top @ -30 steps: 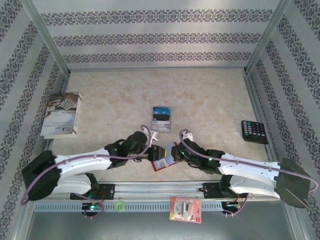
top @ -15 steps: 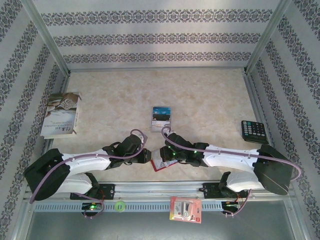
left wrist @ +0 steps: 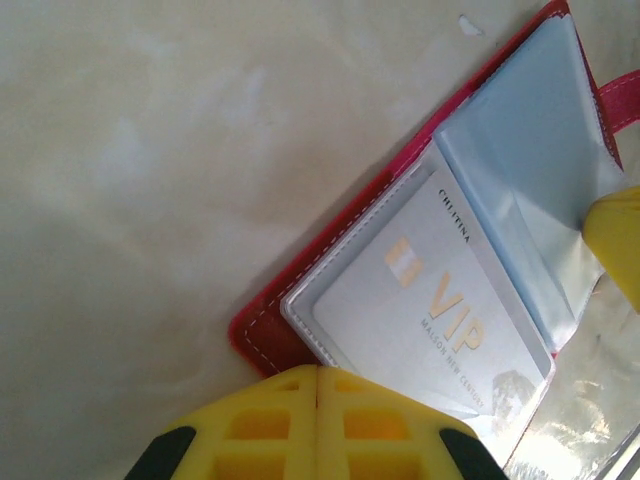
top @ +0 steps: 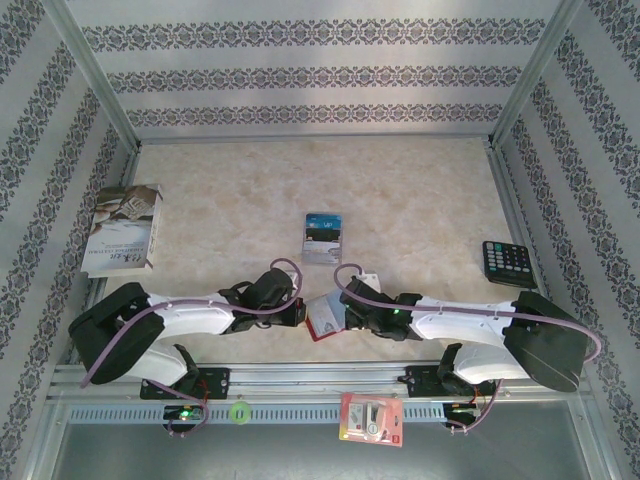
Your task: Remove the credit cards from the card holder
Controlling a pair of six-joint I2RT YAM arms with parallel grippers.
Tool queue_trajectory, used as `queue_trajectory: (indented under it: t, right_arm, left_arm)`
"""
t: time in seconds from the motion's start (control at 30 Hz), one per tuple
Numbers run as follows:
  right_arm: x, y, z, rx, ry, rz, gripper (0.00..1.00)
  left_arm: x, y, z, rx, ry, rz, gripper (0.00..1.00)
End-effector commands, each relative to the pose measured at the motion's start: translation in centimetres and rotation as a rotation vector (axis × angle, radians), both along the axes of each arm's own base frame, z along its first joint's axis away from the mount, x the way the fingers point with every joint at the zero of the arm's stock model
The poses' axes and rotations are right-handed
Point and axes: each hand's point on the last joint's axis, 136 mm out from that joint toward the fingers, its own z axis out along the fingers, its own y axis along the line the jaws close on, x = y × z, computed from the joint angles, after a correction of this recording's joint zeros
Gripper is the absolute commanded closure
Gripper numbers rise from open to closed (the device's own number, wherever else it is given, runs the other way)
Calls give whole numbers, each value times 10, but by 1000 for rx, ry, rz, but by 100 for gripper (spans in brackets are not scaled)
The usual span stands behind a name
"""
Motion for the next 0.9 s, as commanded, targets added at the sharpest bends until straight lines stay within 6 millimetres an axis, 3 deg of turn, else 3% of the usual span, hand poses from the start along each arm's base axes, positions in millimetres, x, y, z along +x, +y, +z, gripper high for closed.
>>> queue_trajectory:
  t: [0.0, 0.17, 0.3, 0.43, 0.53, 0.67, 0.87]
  right_arm:
    - [3, -30, -11, -100, -13, -100, 92]
    - [6, -45, -6, -163, -25, -142, 85]
    - [11, -52, 18, -152, -98, -145, 70]
    - [18, -52, 47, -144, -166, -116, 66]
    - [16, -15, 58, -34, -166, 51, 71]
    - [-6, 46, 63, 120, -48, 317, 72]
    - [-10, 76, 49, 177, 23, 349, 73]
  left_arm:
    - [-4, 5, -17, 49, 29, -15, 100]
    - [-2, 7, -17, 49, 24, -8, 99]
    - [0, 9, -13, 51, 10, -13, 97]
    - [6, 11, -8, 50, -3, -12, 96]
    - [12, 12, -2, 37, -14, -10, 93]
    - [21, 16, 9, 54, -46, -13, 89]
    - [44, 29, 22, 55, -76, 39, 85]
